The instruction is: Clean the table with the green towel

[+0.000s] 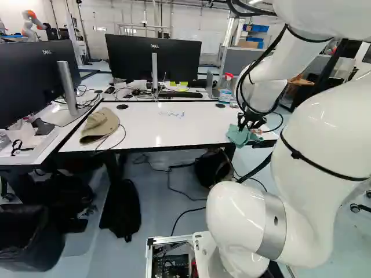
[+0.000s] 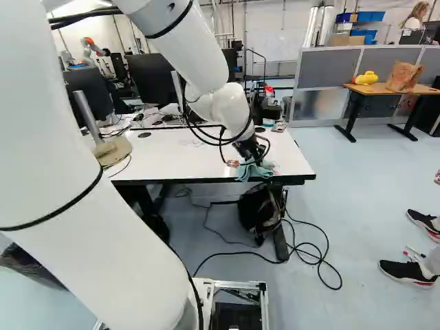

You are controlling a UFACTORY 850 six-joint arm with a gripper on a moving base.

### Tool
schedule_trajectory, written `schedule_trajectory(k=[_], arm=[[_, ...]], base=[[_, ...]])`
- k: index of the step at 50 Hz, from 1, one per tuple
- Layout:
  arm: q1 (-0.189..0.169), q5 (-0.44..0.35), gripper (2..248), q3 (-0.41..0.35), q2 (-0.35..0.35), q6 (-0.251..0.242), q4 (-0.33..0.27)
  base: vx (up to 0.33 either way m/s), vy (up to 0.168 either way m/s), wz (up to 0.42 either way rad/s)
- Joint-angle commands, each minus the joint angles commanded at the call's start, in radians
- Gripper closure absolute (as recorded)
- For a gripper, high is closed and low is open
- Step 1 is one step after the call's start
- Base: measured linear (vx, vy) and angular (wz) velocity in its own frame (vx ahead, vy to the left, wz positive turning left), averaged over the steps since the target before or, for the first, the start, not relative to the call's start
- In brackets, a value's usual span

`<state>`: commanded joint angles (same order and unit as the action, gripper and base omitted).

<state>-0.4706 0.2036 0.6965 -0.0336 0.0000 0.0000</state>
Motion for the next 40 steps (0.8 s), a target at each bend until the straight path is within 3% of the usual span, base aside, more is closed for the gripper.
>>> schedule_trajectory(k=[16,40], arm=[[-0.006,0.0,197,0.004,0.004,0.0,0.0],[-0.045,0.0,197,0.033,0.033,0.0,0.0]], base=[[0.0,0.0,0.0],[0.0,0.0,0.0]])
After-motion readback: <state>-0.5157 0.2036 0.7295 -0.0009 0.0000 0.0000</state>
